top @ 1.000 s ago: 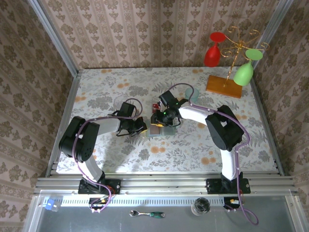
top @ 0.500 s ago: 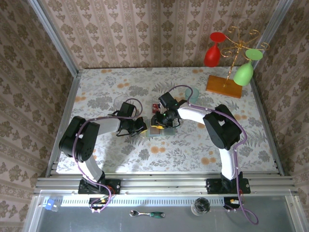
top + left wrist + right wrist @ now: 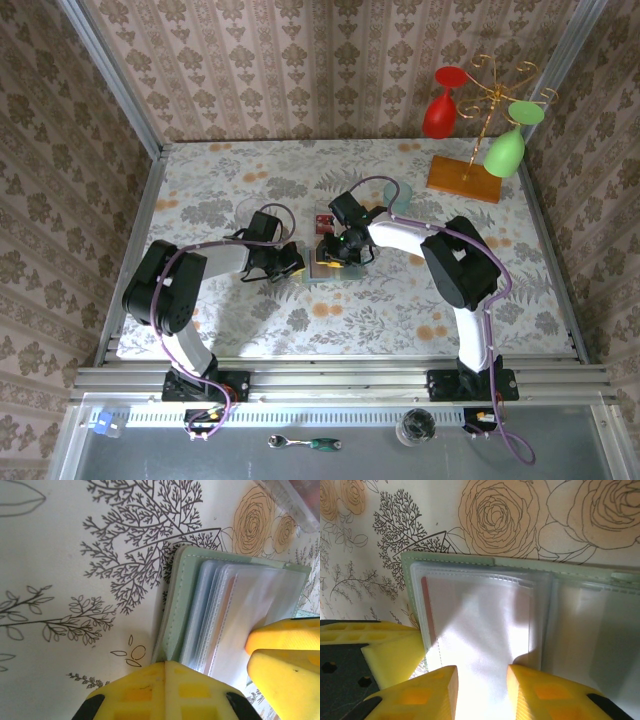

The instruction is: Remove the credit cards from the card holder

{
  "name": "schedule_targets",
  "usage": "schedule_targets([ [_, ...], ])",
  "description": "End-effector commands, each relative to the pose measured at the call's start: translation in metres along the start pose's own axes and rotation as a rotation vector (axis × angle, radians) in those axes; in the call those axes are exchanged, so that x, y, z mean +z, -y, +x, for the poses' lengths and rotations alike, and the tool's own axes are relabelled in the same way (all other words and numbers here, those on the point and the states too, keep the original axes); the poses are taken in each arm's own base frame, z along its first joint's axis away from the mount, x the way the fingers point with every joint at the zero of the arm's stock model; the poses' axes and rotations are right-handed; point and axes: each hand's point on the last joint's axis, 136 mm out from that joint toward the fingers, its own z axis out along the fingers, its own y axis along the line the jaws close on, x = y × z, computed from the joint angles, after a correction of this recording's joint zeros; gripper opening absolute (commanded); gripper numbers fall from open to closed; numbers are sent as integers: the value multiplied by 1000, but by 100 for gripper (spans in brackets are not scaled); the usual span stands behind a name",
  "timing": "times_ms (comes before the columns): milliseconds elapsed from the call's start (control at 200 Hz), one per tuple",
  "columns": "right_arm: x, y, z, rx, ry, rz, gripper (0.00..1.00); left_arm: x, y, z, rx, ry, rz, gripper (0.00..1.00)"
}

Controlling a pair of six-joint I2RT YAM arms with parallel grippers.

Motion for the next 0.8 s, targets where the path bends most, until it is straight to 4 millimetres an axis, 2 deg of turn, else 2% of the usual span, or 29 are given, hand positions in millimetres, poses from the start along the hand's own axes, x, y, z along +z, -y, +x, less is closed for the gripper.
schedule_targets([
  [0,-9,17,3,11,14,62,33,3,-14,3,-9,-22,-56,0],
  [285,-10,21,4,25,6,50,32,4,-13,2,-6,-23,-58,0],
  [495,-10,22,3,40,14,17,32,-4,-6,-3,3,-4,-47,0],
  [605,-10,20,2,54,18,-15,32,-15,7,-9,21,23,-21,0],
  [695,-9,20,2,61,18,-36,32,-24,27,-15,60,42,33,0],
  [795,-8,20,2,71,18,-50,32,-30,47,-17,96,44,61,6],
])
